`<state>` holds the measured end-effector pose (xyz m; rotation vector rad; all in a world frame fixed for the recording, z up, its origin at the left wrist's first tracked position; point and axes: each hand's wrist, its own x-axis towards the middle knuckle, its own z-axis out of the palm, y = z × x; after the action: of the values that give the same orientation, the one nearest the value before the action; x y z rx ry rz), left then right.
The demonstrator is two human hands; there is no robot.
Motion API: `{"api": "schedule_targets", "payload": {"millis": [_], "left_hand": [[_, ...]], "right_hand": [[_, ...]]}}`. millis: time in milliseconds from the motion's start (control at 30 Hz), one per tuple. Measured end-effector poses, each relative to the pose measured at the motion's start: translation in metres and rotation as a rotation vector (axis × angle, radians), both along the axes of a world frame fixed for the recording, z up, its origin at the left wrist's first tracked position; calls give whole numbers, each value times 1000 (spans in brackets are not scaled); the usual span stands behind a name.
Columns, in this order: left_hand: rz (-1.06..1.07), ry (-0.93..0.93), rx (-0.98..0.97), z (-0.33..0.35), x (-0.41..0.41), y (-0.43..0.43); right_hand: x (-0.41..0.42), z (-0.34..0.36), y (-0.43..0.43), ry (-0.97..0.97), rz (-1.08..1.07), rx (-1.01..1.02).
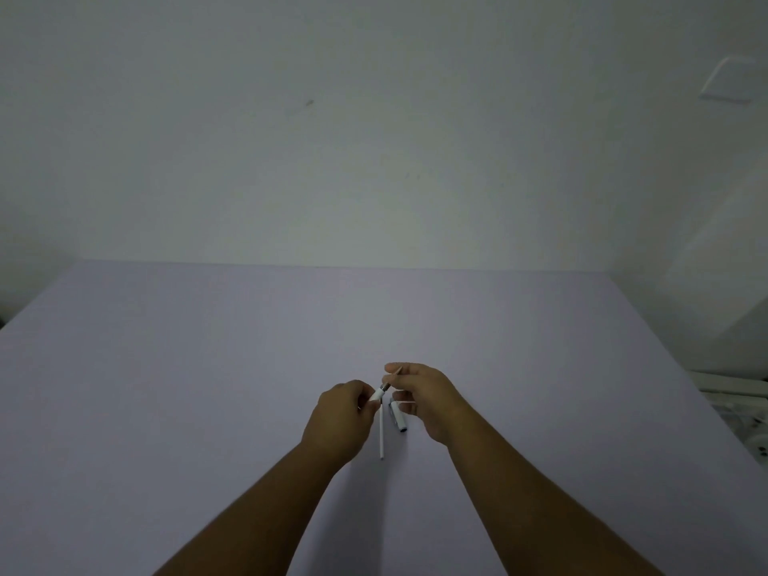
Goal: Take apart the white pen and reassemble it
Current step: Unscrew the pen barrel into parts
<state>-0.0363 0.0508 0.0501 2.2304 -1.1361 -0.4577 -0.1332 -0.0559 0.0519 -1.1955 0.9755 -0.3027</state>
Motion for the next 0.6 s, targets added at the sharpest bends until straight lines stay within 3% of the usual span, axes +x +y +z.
{"api": "schedule_targets", "payload": {"millis": [133, 333, 600], "left_hand": [[-11, 2, -2, -1, -1, -2], [-30, 65, 3, -2, 1, -2], [-57, 200, 3, -4, 2, -5]], "right_hand": [[1, -3, 2, 82, 10, -47], [0, 1, -5, -41, -106, -108], [4, -4, -10, -62, -173, -159]]}}
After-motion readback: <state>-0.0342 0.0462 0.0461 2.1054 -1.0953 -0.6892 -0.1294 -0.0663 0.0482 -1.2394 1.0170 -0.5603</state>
